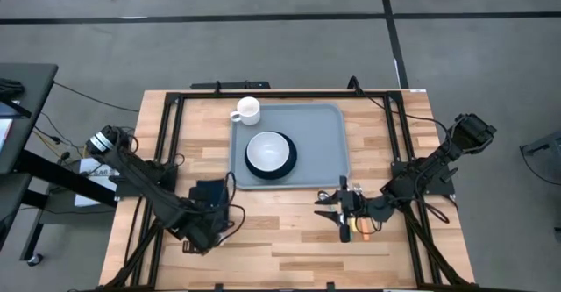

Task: Set up tray
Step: Put the blue napkin on the gray serving tray to the right of the black plate, then put the orange fork on the blue napkin

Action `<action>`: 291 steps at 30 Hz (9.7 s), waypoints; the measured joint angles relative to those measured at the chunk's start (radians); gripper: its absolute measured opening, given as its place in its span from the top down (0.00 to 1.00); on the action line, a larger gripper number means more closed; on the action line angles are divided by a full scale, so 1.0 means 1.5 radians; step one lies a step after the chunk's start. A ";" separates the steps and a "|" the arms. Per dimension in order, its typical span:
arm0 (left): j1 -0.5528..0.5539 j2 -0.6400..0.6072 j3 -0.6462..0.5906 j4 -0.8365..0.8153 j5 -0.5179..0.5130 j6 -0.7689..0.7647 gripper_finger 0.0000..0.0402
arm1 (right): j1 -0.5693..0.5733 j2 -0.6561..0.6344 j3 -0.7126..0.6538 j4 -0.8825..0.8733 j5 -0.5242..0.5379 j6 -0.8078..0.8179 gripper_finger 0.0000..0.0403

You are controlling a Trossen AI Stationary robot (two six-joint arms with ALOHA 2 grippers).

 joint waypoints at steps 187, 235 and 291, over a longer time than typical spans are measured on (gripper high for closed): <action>0.220 -0.367 0.108 0.200 -0.548 0.367 0.53 | -0.578 -0.043 0.118 -0.418 -0.507 0.262 1.00; 0.220 -0.354 0.108 0.196 -0.477 0.344 0.53 | -0.788 0.130 0.119 -0.396 -0.487 0.181 0.81; 0.224 -0.487 -0.143 0.393 -0.453 0.210 0.53 | -0.815 -0.204 0.179 -0.830 -0.433 0.109 0.33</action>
